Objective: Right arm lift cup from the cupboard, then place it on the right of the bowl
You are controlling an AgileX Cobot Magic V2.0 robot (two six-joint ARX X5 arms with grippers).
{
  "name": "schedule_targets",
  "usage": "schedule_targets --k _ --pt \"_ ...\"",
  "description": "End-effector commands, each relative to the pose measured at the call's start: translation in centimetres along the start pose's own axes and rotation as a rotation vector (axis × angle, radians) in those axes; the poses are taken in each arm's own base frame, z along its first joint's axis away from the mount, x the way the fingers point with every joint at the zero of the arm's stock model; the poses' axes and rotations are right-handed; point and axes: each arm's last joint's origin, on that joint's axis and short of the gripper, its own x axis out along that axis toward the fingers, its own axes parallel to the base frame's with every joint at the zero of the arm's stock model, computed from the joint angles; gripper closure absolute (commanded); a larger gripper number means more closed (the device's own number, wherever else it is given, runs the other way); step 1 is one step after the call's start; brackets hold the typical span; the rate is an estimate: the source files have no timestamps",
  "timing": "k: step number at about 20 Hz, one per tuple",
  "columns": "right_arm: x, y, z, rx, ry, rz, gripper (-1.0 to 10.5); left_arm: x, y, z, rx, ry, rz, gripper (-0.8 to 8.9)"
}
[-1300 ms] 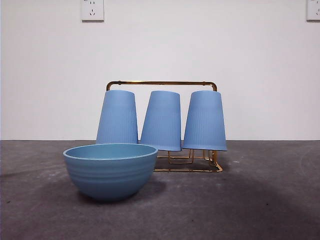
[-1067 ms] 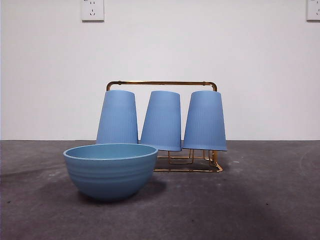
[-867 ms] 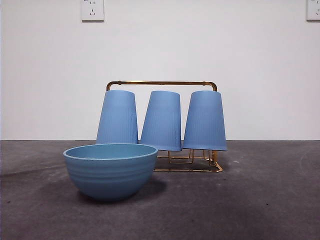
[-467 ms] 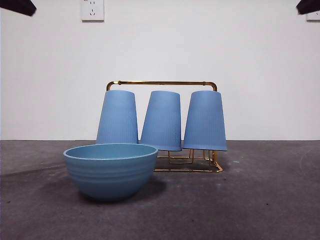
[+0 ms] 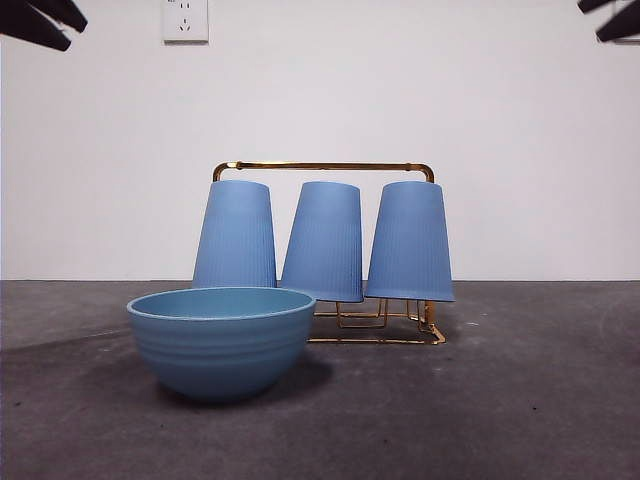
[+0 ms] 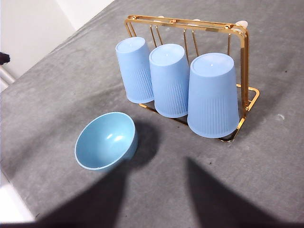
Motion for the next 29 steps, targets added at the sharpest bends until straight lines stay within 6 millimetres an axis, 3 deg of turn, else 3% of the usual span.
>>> schedule_targets --k 1,3,9,13,17,21,29 --pt "-0.1 0.1 0.5 0.007 -0.012 0.003 4.8 -0.1 -0.2 0.6 0.030 -0.019 -0.012 4.42" --pt "-0.1 0.2 0.5 0.014 -0.012 0.005 4.3 -0.1 -0.3 0.5 0.031 -0.018 -0.014 3.48" --pt "0.6 0.3 0.8 0.100 0.017 0.033 3.9 -0.2 -0.4 0.5 0.030 -0.013 -0.020 3.45" --pt "2.5 0.4 3.6 0.157 0.093 0.003 3.9 -0.7 -0.6 0.3 0.030 -0.017 -0.021 3.45" --pt "6.1 0.0 7.5 0.205 0.264 -0.073 3.9 -1.1 -0.8 0.2 0.031 -0.020 -0.021 3.46" --pt "11.0 -0.6 10.8 0.216 0.417 -0.156 3.9 -1.3 -0.9 0.0 0.026 -0.009 -0.019 3.46" --pt "19.2 -2.8 13.9 0.172 0.618 -0.294 3.9 -1.2 -1.0 0.0 0.030 -0.006 -0.027 3.45"
